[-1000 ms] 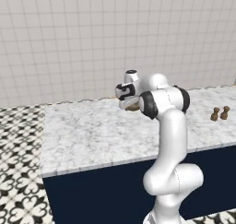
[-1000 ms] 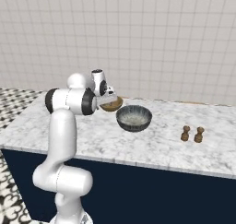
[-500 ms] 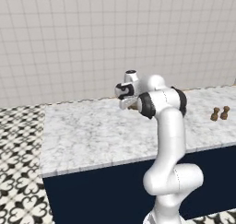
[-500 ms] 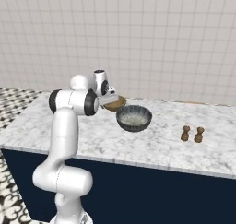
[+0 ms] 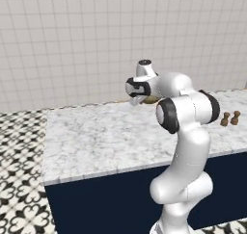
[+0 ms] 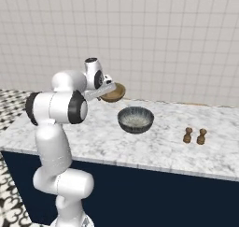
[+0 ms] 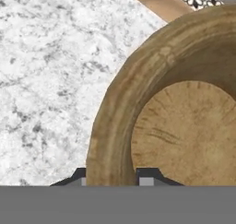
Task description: Pick up the bowls on the counter and stack them on top of one another in the open cabinet. Place the smaller bowl on top of the larger bowl.
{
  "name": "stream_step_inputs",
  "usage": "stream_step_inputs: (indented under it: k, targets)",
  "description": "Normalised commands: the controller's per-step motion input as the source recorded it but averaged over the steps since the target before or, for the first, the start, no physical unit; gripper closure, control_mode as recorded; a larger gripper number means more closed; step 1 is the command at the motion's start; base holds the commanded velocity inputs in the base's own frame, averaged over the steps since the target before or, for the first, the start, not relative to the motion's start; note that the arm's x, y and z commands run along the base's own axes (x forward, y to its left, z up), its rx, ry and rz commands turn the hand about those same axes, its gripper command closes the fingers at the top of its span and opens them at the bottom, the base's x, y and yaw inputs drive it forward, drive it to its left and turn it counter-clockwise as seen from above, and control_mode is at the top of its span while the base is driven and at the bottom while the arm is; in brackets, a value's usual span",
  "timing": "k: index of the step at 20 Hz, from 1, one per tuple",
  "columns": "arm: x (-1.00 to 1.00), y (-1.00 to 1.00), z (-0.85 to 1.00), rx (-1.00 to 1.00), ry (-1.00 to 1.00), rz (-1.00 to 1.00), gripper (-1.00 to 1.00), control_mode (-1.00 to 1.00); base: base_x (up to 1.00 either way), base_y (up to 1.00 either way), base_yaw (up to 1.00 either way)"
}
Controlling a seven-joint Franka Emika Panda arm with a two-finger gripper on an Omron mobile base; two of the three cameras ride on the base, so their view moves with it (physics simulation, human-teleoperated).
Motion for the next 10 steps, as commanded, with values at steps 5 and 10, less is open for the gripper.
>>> stream_step_inputs:
  k: [5, 10]
  targets:
    - [-0.96, -0.70, 0.53, 0.00, 0.00, -0.04, 1.00, -1.00, 0.00, 0.00, 0.00]
    - [-0.23, -1.00, 0.12, 0.00, 0.13, -0.12, 1.00, -1.00, 0.00, 0.00, 0.00]
